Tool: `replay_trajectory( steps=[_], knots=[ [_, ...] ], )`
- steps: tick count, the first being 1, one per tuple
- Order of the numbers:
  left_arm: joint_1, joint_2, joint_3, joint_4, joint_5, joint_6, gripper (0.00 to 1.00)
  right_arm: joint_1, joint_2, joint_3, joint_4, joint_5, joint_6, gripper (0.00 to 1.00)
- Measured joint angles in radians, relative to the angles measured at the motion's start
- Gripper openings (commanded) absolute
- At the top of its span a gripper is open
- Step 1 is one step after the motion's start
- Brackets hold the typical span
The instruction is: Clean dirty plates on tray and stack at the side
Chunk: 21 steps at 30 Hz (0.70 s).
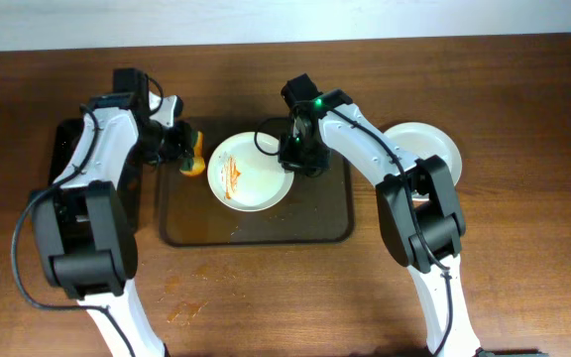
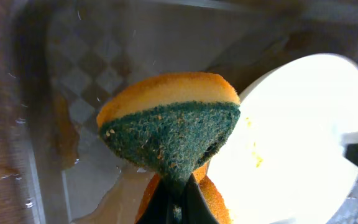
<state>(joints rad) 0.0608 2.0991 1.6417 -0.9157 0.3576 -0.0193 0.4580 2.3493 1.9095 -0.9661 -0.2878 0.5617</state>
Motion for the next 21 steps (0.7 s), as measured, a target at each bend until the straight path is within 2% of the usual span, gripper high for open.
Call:
replay_trajectory(
  steps=[1, 2, 14, 18, 21],
  knots=[
    [-0.001, -0.029, 0.007, -0.012, 0.0, 0.004, 0.01, 0.0, 0.003, 0.0, 0.007, 0.001, 0.003, 0.08],
    [-0.003, -0.046, 0.011, -0.021, 0.0, 0.008, 0.01, 0.0, 0.01, 0.0, 0.01, 0.0, 0.008, 0.04],
    [-0.14, -0.045, 0.016, -0.03, -0.039, 0.081, 0.01, 0.0, 0.023, 0.0, 0.028, -0.032, 0.014, 0.04],
    [-0.152, 0.088, 0.017, 0.037, -0.105, 0.084, 0.01, 0.0, 0.023, 0.0, 0.037, -0.036, 0.015, 0.04],
    [-0.165, 0.106, 0.021, 0.047, -0.116, 0.084, 0.0, 0.0, 0.023, 0.0, 0.038, -0.036, 0.015, 0.04]
  ],
)
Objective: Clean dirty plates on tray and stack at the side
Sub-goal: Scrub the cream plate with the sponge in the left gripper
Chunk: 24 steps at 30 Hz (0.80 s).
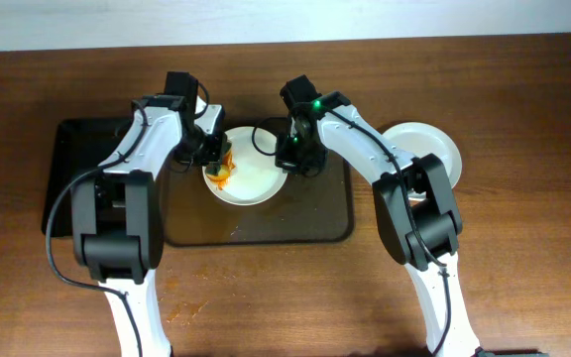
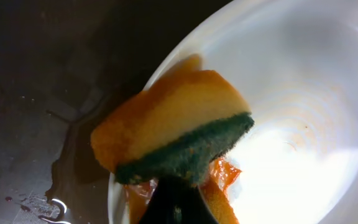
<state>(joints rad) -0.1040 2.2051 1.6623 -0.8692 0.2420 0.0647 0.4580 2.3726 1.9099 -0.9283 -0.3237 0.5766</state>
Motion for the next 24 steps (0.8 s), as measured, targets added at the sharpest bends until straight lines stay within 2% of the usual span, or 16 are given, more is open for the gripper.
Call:
replay_trajectory(
  steps=[3, 6, 8, 11, 15, 18, 21, 24],
  knots=[
    [-0.012, 0.014, 0.02, -0.043, 0.002, 0.019, 0.01, 0.0, 0.0, 0.0, 0.0, 0.0, 0.0, 0.04],
    [-0.021, 0.031, 0.023, -0.124, 0.18, 0.136, 0.0, -0.002, 0.0, 0.0, 0.0, 0.0, -0.001, 0.04],
    [-0.026, 0.045, 0.021, -0.109, 0.261, 0.179, 0.01, -0.003, 0.0, 0.0, 0.0, -0.003, -0.001, 0.04],
    [-0.027, 0.047, 0.015, -0.021, 0.283, 0.197, 0.01, -0.006, 0.0, 0.0, 0.007, -0.002, 0.003, 0.04],
    [-0.032, 0.047, 0.012, 0.147, 0.195, 0.157, 0.01, -0.008, 0.001, 0.0, 0.014, 0.0, 0.018, 0.04],
    [-0.04, 0.047, 0.013, 0.202, 0.097, 0.116, 0.01, -0.008, 0.001, 0.0, 0.014, 0.0, 0.021, 0.04],
    [-0.057, 0.039, 0.029, 0.152, -0.06, 0.0, 0.01, -0.007, 0.004, 0.0, 0.022, -0.012, 0.021, 0.04],
    [-0.059, 0.03, 0.038, 0.046, -0.143, -0.063, 0.01, 0.0, 0.005, 0.0, 0.02, -0.027, 0.016, 0.04]
  ],
)
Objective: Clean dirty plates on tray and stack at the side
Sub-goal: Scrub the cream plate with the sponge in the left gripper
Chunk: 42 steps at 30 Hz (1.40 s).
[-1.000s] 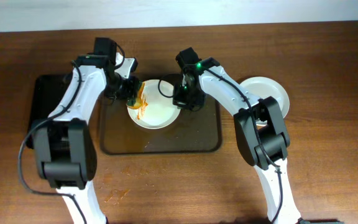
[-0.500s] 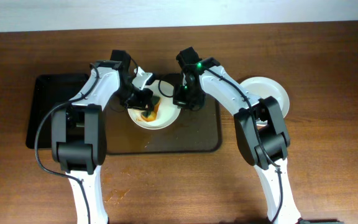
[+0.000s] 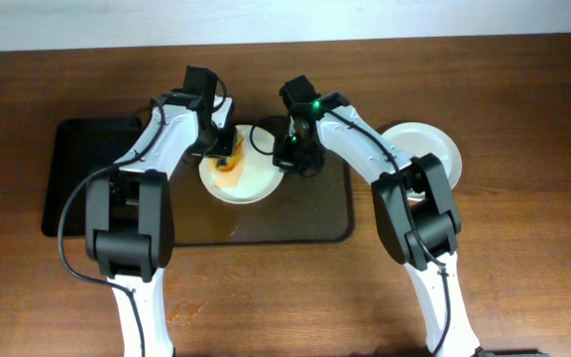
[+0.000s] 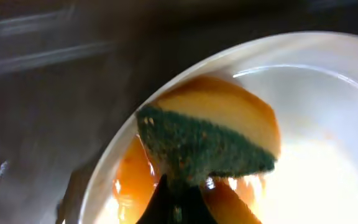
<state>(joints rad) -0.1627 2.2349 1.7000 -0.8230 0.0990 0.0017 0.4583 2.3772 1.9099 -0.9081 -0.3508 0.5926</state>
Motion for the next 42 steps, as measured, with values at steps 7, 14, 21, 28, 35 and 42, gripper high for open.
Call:
replay_trajectory(
  steps=[7, 14, 21, 28, 35, 42],
  knots=[
    [0.016, -0.004, 0.014, -0.258, 0.033, 0.004, 0.01, 0.006, 0.001, 0.0, -0.019, -0.018, -0.034, 0.04],
    [0.039, 0.003, -0.013, -0.213, 0.288, 0.191, 0.01, 0.0, 0.001, 0.0, -0.023, -0.007, -0.039, 0.04],
    [0.032, 0.004, -0.021, -0.008, 0.276, 0.156, 0.01, -0.013, 0.001, 0.0, -0.012, -0.001, -0.013, 0.04],
    [-0.005, -0.004, 0.0, -0.019, -0.084, -0.183, 0.01, -0.013, 0.001, 0.0, -0.008, 0.0, -0.006, 0.04],
    [-0.008, -0.005, 0.013, -0.086, -0.208, -0.29, 0.01, 0.01, 0.002, 0.0, 0.002, -0.027, -0.006, 0.04],
    [0.018, 0.005, 0.015, 0.057, -0.048, -0.06, 0.0, 0.008, 0.002, 0.003, -0.011, -0.014, 0.005, 0.04]
  ],
)
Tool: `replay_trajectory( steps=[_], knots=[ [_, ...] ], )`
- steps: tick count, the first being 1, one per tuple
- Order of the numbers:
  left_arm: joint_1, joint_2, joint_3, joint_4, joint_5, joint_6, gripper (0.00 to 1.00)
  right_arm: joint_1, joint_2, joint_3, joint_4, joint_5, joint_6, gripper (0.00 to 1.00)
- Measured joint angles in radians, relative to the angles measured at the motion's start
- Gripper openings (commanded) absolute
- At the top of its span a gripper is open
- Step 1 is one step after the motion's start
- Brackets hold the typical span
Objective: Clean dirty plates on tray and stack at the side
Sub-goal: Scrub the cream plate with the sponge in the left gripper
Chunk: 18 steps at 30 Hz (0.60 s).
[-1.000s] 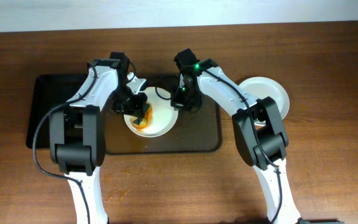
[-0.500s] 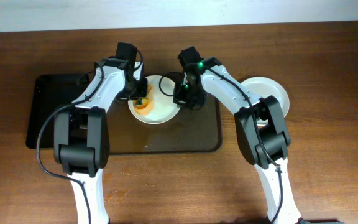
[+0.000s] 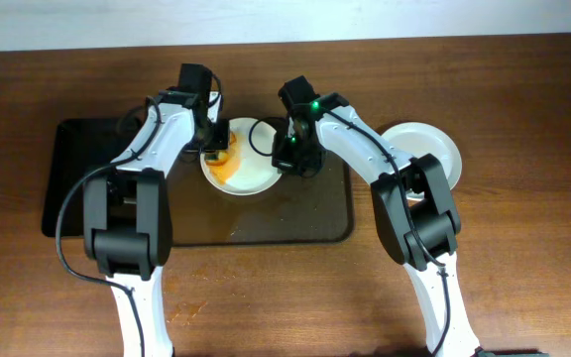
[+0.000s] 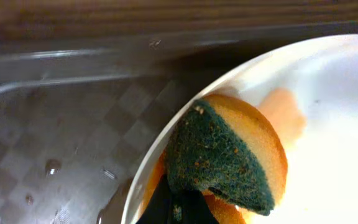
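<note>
A white plate smeared with orange sauce lies at the back of the brown tray. My left gripper is shut on a yellow sponge with a green scouring face, pressed onto the plate's left inner rim, where the orange sauce shows. My right gripper sits at the plate's right rim, its jaws shut on the rim as far as the overhead view shows. A clean white plate rests on the table to the right of the tray.
A black tray lies on the wooden table at the left, beside the brown tray. Small orange spots mark the table near the front left. The brown tray's wet bottom shows drops of water.
The left gripper with the sponge has shifted a little towards the plate's back left rim, and the sponge has turned. The orange smear has spread over the plate's left part. The right arm is unmoved.
At first my left gripper held the sponge just left of the plate, which had orange streaks on it. Then the sponge was on the plate's left side, then further in over the sauce, and now at the back left rim. The right gripper stayed at the plate's right rim throughout.
</note>
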<state>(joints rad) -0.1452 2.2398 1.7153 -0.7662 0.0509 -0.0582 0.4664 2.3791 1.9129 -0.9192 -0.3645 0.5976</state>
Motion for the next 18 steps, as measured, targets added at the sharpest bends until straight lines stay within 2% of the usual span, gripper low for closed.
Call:
replay_trajectory(
  steps=[4, 9, 13, 18],
  knots=[
    [0.002, 0.003, 0.0, 0.02, 0.045, 0.156, 0.01, 0.003, 0.0, 0.002, -0.001, 0.008, 0.001, 0.04],
    [0.018, 0.01, 0.002, -0.045, 0.25, 0.378, 0.0, 0.003, 0.0, 0.002, -0.015, 0.012, -0.006, 0.04],
    [0.018, 0.01, 0.005, -0.197, 0.337, 0.457, 0.01, 0.011, 0.0, 0.002, -0.019, 0.012, -0.03, 0.04],
    [0.014, 0.013, 0.005, -0.331, 0.371, 0.489, 0.01, 0.02, 0.0, 0.002, -0.018, 0.011, -0.039, 0.04]
  ],
)
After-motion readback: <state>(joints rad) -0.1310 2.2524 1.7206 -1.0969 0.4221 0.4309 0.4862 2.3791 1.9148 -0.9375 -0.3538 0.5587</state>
